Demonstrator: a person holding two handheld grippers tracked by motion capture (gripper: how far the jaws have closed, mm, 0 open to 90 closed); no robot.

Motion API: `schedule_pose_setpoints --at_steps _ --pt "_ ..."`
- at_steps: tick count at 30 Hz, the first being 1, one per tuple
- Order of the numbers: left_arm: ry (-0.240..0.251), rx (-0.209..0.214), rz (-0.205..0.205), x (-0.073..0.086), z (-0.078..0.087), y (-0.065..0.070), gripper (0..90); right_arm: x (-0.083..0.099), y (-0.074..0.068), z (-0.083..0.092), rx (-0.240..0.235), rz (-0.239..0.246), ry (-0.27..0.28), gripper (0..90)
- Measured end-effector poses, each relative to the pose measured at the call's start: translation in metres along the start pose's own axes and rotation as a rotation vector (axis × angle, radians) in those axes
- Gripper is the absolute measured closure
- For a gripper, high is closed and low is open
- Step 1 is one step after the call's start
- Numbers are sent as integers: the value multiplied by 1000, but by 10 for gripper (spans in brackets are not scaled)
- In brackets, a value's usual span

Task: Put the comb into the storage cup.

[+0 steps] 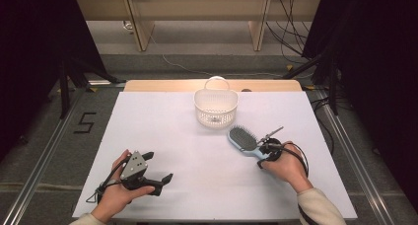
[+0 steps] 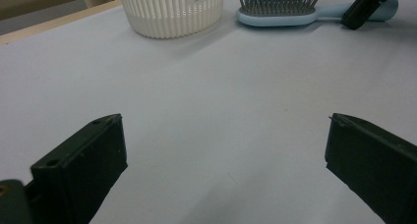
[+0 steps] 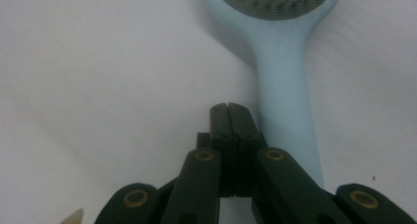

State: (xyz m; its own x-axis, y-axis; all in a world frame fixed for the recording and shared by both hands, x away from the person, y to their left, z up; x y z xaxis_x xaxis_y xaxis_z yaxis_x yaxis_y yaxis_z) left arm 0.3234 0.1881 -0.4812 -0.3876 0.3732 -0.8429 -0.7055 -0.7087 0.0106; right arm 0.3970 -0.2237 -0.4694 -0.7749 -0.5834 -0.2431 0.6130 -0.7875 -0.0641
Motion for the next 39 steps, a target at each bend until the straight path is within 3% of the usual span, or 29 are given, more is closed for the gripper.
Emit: schedule_pose_setpoints --at_steps 20,28,31,39 --pt "1 0 0 0 0 -1 16 4 5 0 -16 -11 28 900" --pt "0 -1 2 0 0 -1 16 6 5 1 -13 -11 67 900" --pt "1 -3 4 0 0 -1 16 6 5 4 -21 -6 117 898" --pt "1 -3 5 0 0 -1 16 10 9 11 -54 14 350 809"
Point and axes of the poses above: each handheld gripper's, and its own axes: z roughly backward along the jaws, x roughly out of its underside, y roughly to its right, the point moved 1 cm from there along -z, roughly forward along the jaws, and after that the axes turned 6 degrees about -y, right-handed, at the moved point
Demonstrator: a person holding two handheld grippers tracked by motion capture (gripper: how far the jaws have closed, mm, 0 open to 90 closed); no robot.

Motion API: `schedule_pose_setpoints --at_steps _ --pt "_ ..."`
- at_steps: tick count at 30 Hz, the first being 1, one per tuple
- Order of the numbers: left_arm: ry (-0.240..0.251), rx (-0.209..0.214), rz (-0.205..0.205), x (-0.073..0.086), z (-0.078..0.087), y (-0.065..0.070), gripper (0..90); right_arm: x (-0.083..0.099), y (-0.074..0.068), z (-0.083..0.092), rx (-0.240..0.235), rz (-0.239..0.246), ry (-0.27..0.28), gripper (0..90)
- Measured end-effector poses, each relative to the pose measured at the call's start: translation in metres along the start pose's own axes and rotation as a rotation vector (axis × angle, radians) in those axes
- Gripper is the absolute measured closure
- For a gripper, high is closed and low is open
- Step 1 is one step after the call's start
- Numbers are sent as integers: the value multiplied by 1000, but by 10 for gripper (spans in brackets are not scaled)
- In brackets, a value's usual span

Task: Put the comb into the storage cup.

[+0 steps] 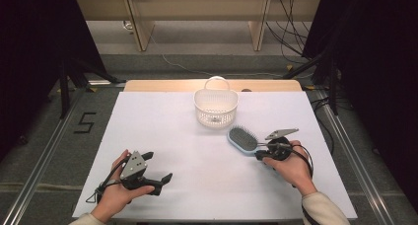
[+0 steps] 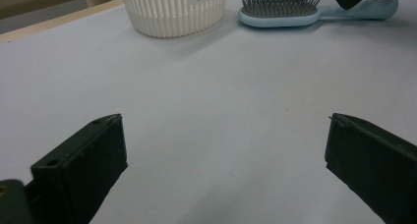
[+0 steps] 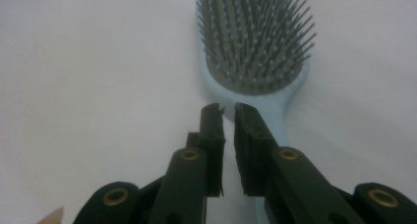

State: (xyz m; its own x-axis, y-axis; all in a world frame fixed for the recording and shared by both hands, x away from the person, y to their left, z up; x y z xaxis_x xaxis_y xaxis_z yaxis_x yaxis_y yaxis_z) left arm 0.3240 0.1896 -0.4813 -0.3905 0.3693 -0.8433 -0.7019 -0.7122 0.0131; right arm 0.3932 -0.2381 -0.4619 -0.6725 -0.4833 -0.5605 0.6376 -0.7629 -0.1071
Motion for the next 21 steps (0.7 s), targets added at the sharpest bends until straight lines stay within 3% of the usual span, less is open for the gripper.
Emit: schedule_pose_setpoints --at_steps 5,9,12,14,17,21 --pt "1 -3 0 0 0 0 16 0 0 8 -46 27 189 676" --pt "3 -9 6 0 0 -1 16 -2 -1 16 -109 -1 339 524" --pt "3 -15 14 0 0 -2 16 -6 -3 22 -99 1 445 354" --pt "3 -19 16 0 0 -2 16 -8 -3 26 -90 0 506 286" --pt "2 -22 17 0 -1 -3 16 -10 -2 31 -84 -9 578 235" --pt "1 -22 18 0 -1 -2 16 -14 0 37 -73 28 646 232"
Point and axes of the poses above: each handheld gripper's, and its own axes: z roughly backward along the jaws, x roughly out of its underside, y roughly to its right, the point moved 1 cm from there along -z, roughly forward along the jaws, and after that the axes turned 6 degrees about -y, right-handed, at the moved point
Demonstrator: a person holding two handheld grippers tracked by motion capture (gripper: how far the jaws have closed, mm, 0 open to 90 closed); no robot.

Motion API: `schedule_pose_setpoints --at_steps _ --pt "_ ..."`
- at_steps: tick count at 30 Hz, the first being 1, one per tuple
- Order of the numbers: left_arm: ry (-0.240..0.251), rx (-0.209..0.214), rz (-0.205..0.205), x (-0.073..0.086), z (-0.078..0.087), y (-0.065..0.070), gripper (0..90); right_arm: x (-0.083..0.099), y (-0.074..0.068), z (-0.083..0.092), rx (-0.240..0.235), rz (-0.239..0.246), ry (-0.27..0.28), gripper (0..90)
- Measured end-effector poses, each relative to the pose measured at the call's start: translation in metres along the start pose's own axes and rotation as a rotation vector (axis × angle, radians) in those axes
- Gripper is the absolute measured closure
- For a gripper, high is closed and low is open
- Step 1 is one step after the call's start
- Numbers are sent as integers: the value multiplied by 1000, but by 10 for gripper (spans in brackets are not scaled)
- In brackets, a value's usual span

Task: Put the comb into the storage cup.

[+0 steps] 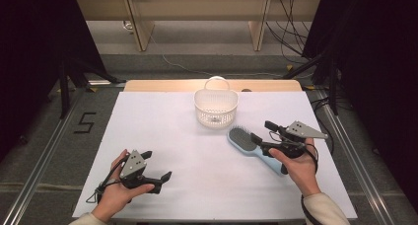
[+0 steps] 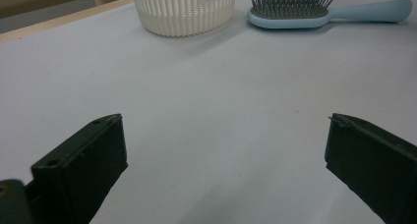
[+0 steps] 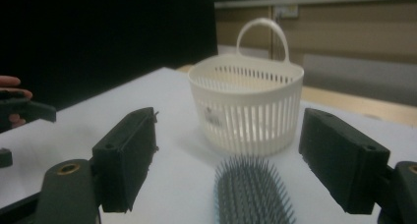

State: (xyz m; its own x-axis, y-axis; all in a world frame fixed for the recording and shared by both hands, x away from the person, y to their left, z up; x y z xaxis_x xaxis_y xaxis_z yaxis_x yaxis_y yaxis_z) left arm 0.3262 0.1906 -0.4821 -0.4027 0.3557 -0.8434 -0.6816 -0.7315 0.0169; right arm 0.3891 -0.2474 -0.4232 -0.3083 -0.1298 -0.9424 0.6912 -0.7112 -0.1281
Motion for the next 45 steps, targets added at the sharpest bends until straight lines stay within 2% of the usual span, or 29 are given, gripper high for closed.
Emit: schedule_pose_setpoints --at_steps 2,7,13,20,24,27,30,32,35,41,45 --pt "0 1 1 0 0 0 16 -4 2 0 -33 0 29 230" --pt "1 6 2 0 0 0 21 -12 4 -2 -50 -25 28 258" --pt "1 -3 2 0 0 -2 20 -23 3 -6 -12 20 18 181" --pt "-3 -11 7 1 0 -6 20 -38 7 -11 28 50 26 169" --pt "-4 -7 7 2 0 -5 21 -41 13 -16 53 60 -5 174" --pt "-4 -7 5 2 0 -5 21 -40 17 -22 68 58 -48 178" --pt "-4 -7 7 2 0 -5 21 -38 22 -28 100 55 -125 191" --pt "-4 -8 6 2 0 -5 21 -35 24 -32 89 36 -156 201" --pt "-4 -6 3 1 -1 -5 20 -32 28 -36 113 39 -232 208" --pt "-3 -7 2 1 0 -5 20 -28 29 -42 123 35 -408 229" --pt "-2 -7 1 1 0 -5 20 -26 29 -43 134 49 -492 233"
Point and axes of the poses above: each handheld gripper's, and its own axes: z roughly backward along the jaws, x roughly out of its underside, y roughly to its right, the point moved 1 cm from there along -z, roughly forward along the jaws, and after that the axes turned 6 degrees about -y, right-handed, at the moved point
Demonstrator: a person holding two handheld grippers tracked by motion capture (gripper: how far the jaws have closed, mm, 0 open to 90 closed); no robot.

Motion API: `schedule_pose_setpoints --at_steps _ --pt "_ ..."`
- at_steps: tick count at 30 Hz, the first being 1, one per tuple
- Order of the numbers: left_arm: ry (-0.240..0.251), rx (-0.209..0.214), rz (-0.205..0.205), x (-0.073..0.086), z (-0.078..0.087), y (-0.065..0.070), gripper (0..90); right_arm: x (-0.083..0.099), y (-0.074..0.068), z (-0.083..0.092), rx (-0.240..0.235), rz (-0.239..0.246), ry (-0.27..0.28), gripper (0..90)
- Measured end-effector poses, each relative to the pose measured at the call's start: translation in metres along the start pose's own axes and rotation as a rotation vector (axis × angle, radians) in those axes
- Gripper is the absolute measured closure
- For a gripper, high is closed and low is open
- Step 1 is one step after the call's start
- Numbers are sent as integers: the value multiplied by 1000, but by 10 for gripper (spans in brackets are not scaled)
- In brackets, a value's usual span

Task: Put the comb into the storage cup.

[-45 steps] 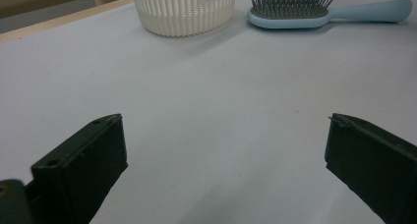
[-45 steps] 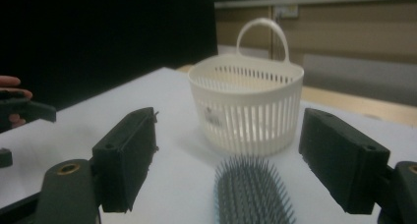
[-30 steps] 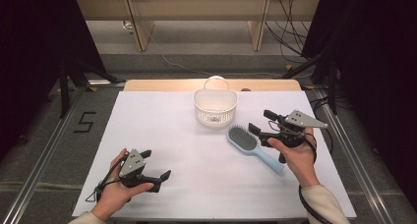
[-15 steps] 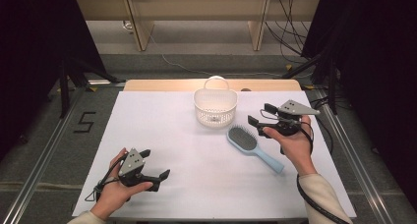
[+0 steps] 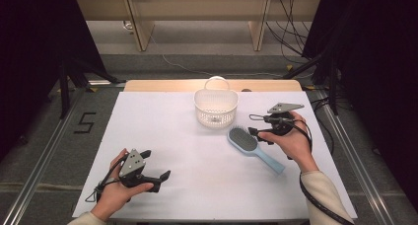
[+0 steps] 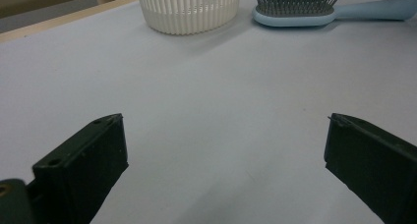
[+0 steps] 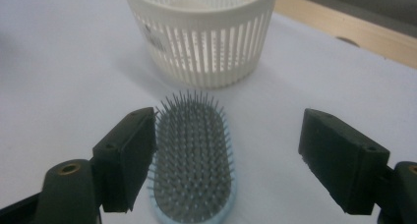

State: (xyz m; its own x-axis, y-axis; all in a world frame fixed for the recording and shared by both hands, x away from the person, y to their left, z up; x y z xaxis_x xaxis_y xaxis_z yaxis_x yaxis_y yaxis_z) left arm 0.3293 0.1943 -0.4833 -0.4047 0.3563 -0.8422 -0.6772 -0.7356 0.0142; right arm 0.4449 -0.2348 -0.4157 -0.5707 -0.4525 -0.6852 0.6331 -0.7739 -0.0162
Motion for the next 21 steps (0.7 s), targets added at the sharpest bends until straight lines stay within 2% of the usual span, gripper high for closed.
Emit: schedule_pose_setpoints --at_steps 4,8,11,13,15,21 --pt "0 0 0 0 0 0 20 1 0 0 14 16 -75 246" --pt "-1 1 0 0 0 0 21 4 1 -2 29 2 -139 265" --pt "-1 0 -2 0 0 0 20 7 1 -6 20 -5 -179 274" --pt "-1 1 0 0 0 0 20 9 0 -9 18 6 -217 277" --pt "0 3 -1 0 0 0 20 12 0 -12 -6 9 -252 278" --pt "-1 3 -3 0 0 0 20 17 -1 -17 -30 27 -323 296"
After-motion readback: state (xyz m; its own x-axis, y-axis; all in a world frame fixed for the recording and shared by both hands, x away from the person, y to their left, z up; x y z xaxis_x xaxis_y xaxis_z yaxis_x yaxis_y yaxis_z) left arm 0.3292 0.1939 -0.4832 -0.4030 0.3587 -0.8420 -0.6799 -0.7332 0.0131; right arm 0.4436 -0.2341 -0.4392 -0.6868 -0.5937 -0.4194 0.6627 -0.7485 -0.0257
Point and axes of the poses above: each handheld gripper's, and its own axes: z roughly backward along the jaws, x roughly out of its underside, y roughly to its right, the point moved 1 cm from there along -z, roughly forward along the jaws, and after that the axes turned 6 degrees about -y, right-handed, at the moved point
